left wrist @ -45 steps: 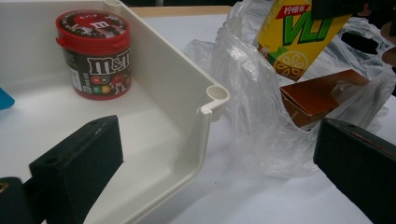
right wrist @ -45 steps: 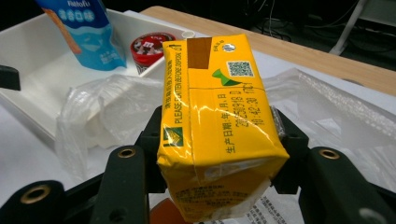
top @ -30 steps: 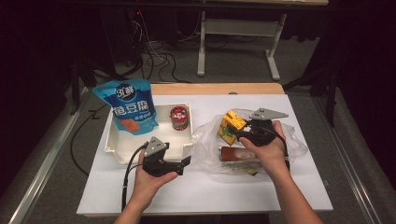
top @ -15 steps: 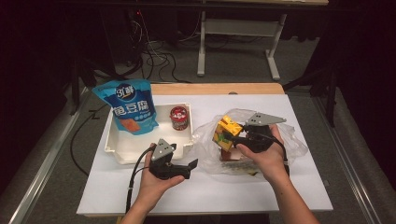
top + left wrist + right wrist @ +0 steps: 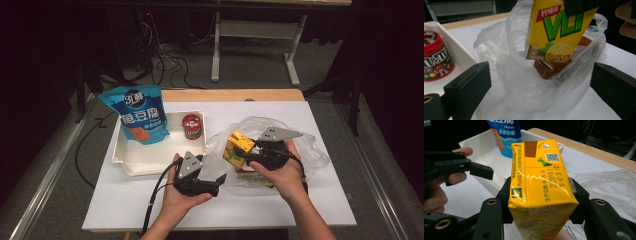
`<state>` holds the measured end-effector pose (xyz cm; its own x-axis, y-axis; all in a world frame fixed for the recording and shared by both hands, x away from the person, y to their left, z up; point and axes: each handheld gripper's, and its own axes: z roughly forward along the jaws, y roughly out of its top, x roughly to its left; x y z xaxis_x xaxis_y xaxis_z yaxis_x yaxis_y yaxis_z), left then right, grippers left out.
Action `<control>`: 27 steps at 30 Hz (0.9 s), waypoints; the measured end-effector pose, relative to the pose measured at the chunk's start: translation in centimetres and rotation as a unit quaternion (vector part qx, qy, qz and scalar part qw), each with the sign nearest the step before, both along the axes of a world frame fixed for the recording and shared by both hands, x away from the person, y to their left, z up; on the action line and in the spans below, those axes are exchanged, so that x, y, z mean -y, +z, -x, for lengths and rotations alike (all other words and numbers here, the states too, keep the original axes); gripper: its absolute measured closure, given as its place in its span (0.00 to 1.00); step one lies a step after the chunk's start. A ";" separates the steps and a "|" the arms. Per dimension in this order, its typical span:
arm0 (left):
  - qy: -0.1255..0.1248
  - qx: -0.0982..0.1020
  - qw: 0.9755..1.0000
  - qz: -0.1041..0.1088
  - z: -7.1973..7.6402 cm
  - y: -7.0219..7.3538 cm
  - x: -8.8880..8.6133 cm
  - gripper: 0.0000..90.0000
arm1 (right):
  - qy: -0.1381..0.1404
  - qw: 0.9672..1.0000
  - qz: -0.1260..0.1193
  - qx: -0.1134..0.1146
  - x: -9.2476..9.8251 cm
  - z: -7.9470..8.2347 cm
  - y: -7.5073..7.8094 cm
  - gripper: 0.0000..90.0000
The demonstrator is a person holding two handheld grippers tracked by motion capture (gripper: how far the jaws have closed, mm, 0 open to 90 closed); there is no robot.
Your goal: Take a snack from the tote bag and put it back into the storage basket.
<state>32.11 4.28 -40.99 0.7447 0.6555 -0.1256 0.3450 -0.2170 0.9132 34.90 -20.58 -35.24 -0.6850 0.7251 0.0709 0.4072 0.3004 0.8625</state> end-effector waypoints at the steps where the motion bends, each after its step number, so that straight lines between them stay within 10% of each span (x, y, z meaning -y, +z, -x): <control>1: 0.001 0.003 1.000 0.005 0.1 0.1 0.3 0.05 | 0.001 1.000 0.000 -0.001 0.0 0.1 0.0 0.58; 27: 0.025 0.031 0.999 -0.032 -0.1 -0.4 6.3 0.11 | 0.021 1.000 -0.004 -0.007 -0.8 1.8 0.4 0.58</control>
